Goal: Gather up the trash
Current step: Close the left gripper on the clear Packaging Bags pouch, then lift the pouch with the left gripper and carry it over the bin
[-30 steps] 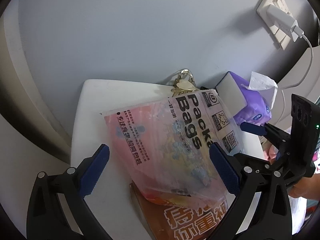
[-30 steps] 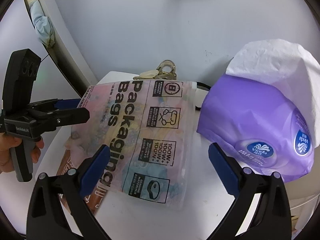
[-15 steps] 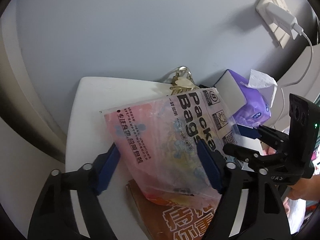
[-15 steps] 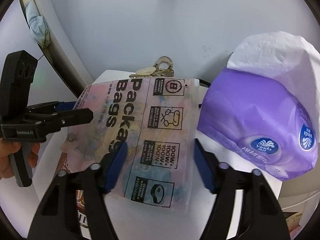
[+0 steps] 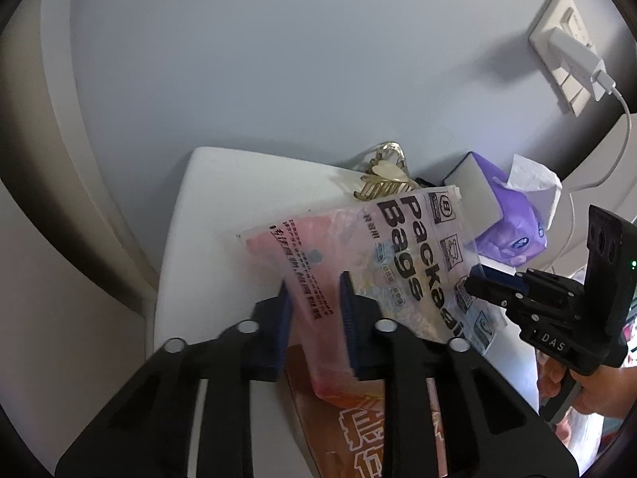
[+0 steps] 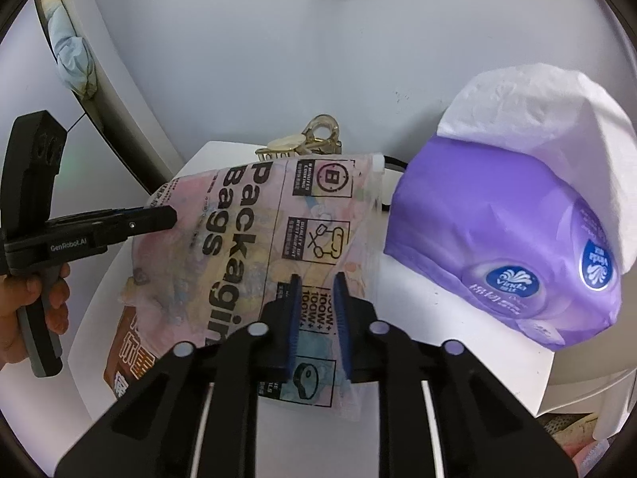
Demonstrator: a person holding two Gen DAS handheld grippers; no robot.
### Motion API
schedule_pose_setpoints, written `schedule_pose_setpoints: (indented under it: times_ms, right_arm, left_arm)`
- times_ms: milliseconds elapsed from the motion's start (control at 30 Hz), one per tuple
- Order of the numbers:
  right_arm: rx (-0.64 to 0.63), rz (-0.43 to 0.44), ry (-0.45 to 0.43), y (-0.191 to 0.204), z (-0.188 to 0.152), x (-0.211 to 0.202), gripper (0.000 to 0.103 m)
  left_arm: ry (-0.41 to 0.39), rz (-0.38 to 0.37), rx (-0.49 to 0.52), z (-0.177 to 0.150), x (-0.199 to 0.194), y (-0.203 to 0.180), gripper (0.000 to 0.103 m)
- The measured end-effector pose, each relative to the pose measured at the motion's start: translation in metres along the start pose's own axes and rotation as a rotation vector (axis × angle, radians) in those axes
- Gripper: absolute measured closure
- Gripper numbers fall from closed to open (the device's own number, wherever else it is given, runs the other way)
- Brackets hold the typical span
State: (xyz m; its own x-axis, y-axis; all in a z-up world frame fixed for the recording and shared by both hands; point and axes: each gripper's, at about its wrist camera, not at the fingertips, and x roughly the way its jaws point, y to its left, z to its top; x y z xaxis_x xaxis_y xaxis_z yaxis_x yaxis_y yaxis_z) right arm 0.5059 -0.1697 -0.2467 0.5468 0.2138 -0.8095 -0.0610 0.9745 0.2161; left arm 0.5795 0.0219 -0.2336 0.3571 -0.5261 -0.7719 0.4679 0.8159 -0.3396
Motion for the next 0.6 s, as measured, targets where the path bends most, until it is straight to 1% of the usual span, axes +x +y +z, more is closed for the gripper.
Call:
schedule_pose_setpoints:
  times_ms: [100, 133, 400, 600]
  right_arm:
    - [-0.001, -0.006, -0.006, 0.001, 0.001, -0.003, 0.098]
    - [-0.003, -0.008, -0.008, 0.001, 0.002, -0.005, 0.098]
    - [-0.036, -0.007, -0.037, 0.007, 0.002, -0.035, 0.098]
    - [-0.075, 0.017, -0.044, 0.021, -0.004, -0.065, 0.098]
  left_arm:
    - [-0.012, 0.015, 0.003, 0.0, -0.005, -0.004, 0.096]
    - [-0.018, 0.018, 0.001, 0.0, -0.008, -0.005, 0.097]
    - [-0.05, 0.023, -0.013, 0.0, -0.036, -0.017, 0.097]
    - [-0.079, 0.035, -0.03, -0.01, -0.074, -0.027, 0.097]
